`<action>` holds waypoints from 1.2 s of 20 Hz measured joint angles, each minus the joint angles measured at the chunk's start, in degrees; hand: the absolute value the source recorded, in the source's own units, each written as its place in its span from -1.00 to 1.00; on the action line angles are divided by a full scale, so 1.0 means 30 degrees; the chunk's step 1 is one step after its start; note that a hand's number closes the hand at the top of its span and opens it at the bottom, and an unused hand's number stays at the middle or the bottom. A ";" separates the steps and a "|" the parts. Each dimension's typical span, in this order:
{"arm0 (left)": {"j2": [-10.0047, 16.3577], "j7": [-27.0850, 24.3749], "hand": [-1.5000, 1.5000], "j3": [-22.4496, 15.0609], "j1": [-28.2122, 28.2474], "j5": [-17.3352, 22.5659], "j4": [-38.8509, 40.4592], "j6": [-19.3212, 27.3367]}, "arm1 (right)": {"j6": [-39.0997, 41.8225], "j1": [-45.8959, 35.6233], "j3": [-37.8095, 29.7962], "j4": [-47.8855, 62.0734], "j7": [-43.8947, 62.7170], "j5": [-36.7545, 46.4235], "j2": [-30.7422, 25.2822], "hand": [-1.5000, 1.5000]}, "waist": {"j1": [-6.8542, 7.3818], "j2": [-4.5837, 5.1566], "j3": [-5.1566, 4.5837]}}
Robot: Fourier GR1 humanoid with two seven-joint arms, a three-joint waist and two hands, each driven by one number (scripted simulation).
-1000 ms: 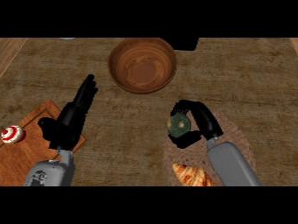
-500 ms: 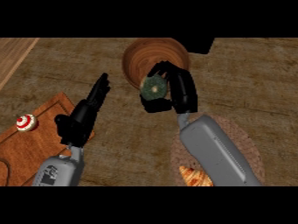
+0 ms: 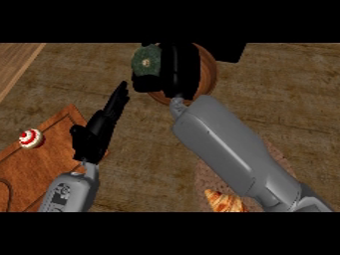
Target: Pick the squash from the placemat and place it in the bowl
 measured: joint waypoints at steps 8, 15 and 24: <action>-0.0064 0.0085 0.00 0.0116 -0.0555 -0.0090 0.0369 0.0116 | 0.0531 -0.6208 0.0661 0.3574 0.6196 0.1484 -0.0050 1.00 | -0.0036 0.0172 0.0014; 0.0011 -0.0404 0.00 0.0260 -0.0513 -0.0063 0.0476 0.0158 | 0.1528 -0.9696 0.1425 0.7018 0.8820 0.1580 -0.0079 1.00 | -0.0250 0.0395 0.0042; 0.0168 -0.0298 0.00 0.0676 -0.0783 0.0105 0.0508 0.0320 | 0.2901 -1.0646 0.2867 1.0847 0.9598 0.1317 -0.0079 1.00 | -0.0683 0.0567 0.0089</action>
